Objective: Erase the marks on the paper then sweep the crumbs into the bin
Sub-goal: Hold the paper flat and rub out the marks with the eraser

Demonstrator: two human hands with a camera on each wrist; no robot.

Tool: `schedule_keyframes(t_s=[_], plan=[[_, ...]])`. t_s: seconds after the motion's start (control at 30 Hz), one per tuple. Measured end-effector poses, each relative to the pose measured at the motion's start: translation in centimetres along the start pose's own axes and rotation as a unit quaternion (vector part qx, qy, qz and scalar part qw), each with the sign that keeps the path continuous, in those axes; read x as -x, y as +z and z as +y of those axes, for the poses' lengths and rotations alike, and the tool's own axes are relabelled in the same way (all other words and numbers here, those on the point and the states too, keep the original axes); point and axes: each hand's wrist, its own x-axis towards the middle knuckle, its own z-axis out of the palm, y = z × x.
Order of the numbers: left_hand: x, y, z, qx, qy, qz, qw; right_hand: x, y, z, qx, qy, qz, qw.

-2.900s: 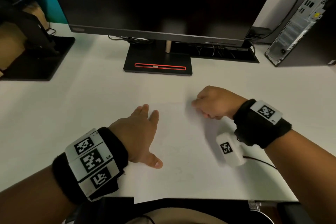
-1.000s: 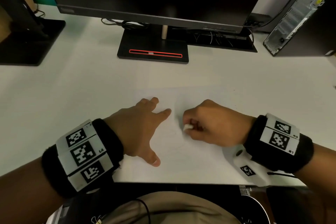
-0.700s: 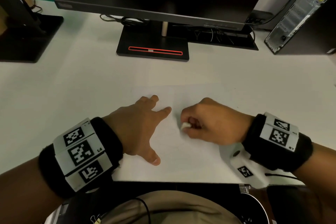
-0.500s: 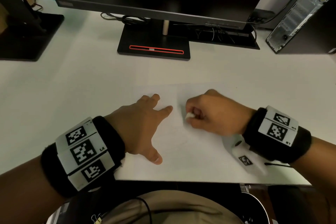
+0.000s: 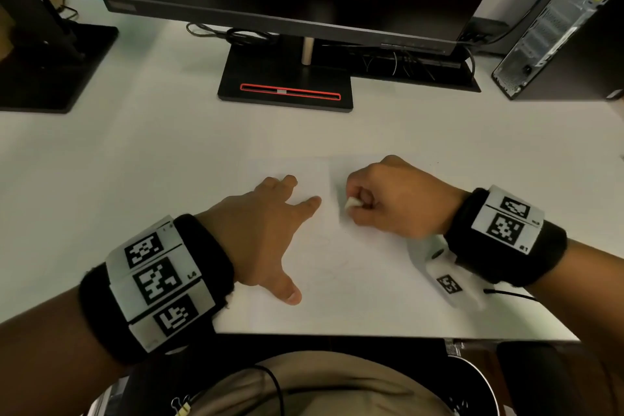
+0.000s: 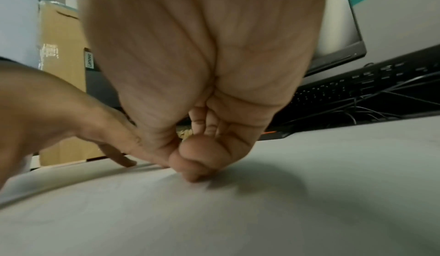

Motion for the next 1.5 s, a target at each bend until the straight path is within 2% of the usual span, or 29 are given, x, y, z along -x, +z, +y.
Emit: schedule_keyframes(t_s=[0.13, 0.3, 0.43, 0.57, 0.73, 0.83, 0.9, 1.0, 1.1, 1.17, 1.3, 1.43, 1.5], plan=[[0.1, 0.0, -0.1, 0.003, 0.000, 0.002, 1.000, 0.8, 0.9, -2.0, -0.025, -0.051, -0.065, 0.996], [-0.1, 0.0, 0.1, -0.002, -0.004, -0.007, 1.000, -0.4, 0.0, -0.5, -0.010, 0.017, 0.002, 1.000], [-0.1, 0.0, -0.1, 0.000, -0.002, -0.004, 1.000, 0.3, 0.9, -2.2, -0.036, -0.034, -0.071, 0.996], [-0.1, -0.1, 0.1, -0.006, -0.005, -0.006, 1.000, -0.9, -0.1, -0.5, -0.018, 0.023, 0.000, 1.000], [0.0, -0.3, 0.2, -0.004, -0.007, -0.011, 1.000, -0.7, 0.8, -2.3, -0.044, -0.034, -0.067, 0.996], [0.0, -0.4, 0.3, -0.007, -0.006, -0.012, 1.000, -1.8, 0.0, -1.0, -0.023, 0.013, -0.011, 1.000], [0.0, -0.4, 0.3, -0.004, -0.008, -0.012, 1.000, -1.8, 0.2, -1.3, -0.015, 0.004, -0.018, 1.000], [-0.1, -0.4, 0.3, 0.000, -0.010, -0.011, 1.000, -1.4, 0.7, -2.5, -0.034, -0.042, -0.069, 0.996], [-0.2, -0.3, 0.3, -0.008, -0.011, -0.011, 1.000, -2.1, -0.3, -1.1, -0.023, 0.003, -0.024, 0.999], [-0.2, -0.3, 0.2, -0.009, -0.009, -0.008, 1.000, -2.0, -0.4, -0.7, -0.013, 0.008, -0.015, 1.000], [-0.1, -0.2, 0.1, 0.001, -0.007, -0.002, 1.000, -0.2, 0.4, -1.9, -0.019, -0.050, -0.093, 0.994], [-0.1, -0.1, 0.2, 0.004, -0.009, 0.001, 1.000, 0.0, -0.5, 0.6, 0.008, -0.009, -0.019, 1.000], [-0.1, -0.2, 0.2, 0.002, -0.008, -0.001, 1.000, 0.7, 0.0, 0.1, 0.011, -0.034, -0.030, 0.999]])
